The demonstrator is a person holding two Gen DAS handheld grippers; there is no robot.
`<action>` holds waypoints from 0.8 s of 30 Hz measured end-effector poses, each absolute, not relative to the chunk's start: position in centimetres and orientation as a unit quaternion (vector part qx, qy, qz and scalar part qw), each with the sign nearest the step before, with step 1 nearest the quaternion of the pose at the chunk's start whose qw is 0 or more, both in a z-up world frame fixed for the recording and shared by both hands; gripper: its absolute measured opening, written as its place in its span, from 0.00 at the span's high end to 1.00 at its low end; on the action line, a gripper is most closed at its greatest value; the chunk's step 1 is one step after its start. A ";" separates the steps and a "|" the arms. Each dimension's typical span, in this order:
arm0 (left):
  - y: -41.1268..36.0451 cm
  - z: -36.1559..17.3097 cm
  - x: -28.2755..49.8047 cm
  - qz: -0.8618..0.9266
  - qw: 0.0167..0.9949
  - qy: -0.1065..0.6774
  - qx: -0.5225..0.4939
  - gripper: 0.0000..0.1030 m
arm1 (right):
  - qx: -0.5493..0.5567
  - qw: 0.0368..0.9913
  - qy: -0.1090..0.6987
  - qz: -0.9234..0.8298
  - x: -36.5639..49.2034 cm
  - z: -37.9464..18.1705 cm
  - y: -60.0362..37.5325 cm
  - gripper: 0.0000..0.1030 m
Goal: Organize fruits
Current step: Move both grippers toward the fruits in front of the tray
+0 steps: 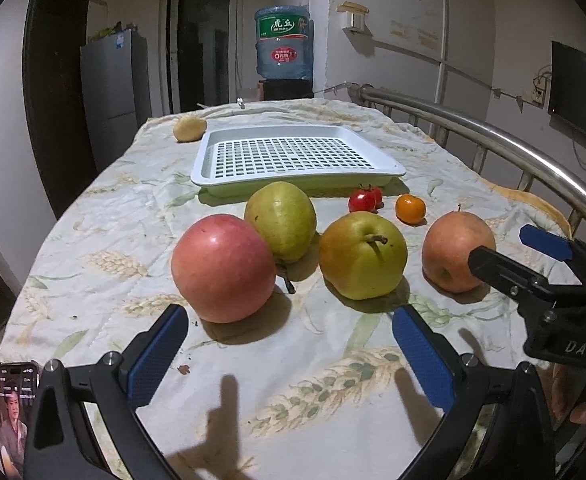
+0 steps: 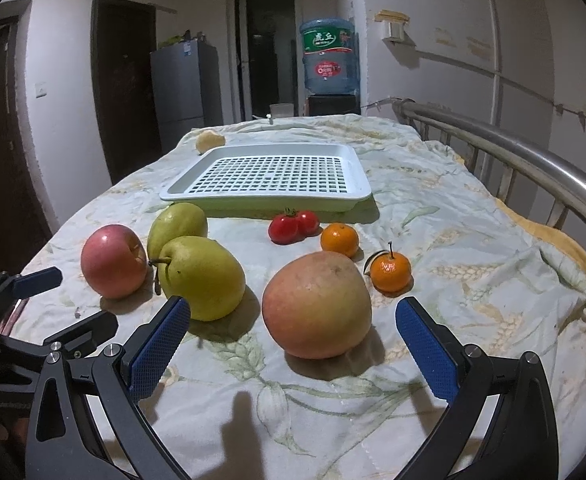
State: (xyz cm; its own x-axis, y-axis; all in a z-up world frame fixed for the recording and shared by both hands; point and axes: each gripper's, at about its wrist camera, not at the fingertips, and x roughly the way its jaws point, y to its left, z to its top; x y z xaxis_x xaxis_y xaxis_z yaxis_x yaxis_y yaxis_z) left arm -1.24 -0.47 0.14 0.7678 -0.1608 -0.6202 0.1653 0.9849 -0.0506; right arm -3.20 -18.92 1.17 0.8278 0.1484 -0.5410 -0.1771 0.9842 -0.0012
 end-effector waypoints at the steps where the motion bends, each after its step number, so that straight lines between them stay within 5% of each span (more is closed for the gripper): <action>1: -0.4 0.2 -1.1 -0.089 0.939 0.332 0.000 0.00 | -0.028 0.955 0.281 0.088 -3.2 1.3 -18.9 0.00; 24: 0.1 0.9 0.8 -0.104 0.930 0.353 -0.016 0.00 | -0.017 0.927 0.349 0.137 -1.3 1.5 -19.5 0.00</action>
State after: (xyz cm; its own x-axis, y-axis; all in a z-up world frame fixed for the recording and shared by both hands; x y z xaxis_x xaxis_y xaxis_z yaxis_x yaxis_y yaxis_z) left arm 0.84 0.11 0.89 0.7290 -0.2041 -0.6534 0.1818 0.9780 -0.1027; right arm -1.28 -19.52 1.50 0.7192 0.2417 -0.6514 -0.2648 0.9621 0.0646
